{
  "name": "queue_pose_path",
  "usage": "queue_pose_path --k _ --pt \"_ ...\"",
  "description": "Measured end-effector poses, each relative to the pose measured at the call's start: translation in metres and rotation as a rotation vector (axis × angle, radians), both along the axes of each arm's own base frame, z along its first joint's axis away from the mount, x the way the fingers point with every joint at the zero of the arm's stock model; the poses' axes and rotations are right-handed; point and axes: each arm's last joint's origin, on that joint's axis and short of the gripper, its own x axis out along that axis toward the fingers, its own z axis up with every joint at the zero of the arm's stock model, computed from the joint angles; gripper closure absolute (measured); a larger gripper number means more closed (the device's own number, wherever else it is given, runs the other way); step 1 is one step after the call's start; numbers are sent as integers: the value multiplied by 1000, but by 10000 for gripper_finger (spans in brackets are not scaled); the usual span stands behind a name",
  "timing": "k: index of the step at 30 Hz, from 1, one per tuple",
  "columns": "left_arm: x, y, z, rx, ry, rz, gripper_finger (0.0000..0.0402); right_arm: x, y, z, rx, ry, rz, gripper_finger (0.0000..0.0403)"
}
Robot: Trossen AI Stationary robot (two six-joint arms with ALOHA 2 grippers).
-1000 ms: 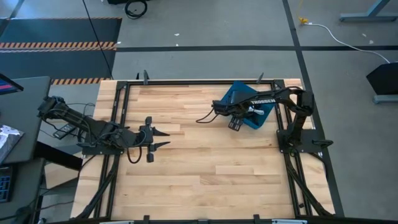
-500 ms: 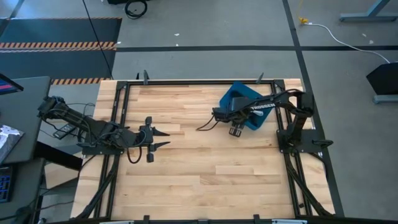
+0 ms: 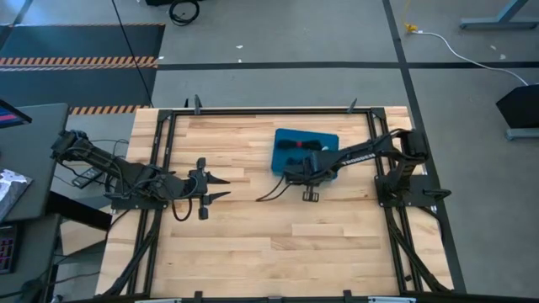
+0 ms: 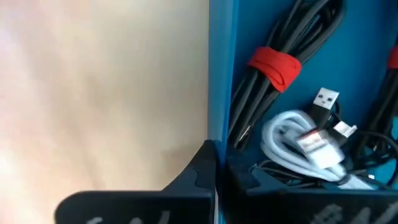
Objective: Pick and place USB-C Cables
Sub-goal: Move the bin to the center of the table
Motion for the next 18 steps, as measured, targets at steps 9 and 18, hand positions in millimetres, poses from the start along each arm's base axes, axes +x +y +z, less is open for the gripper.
queue_pose_path --k 9,18 --pt "0 0 0 0 -2 0 260 27 31 33 37 -190 95 400" --pt "0 0 0 1 -2 0 260 40 43 51 28 -289 159 400"
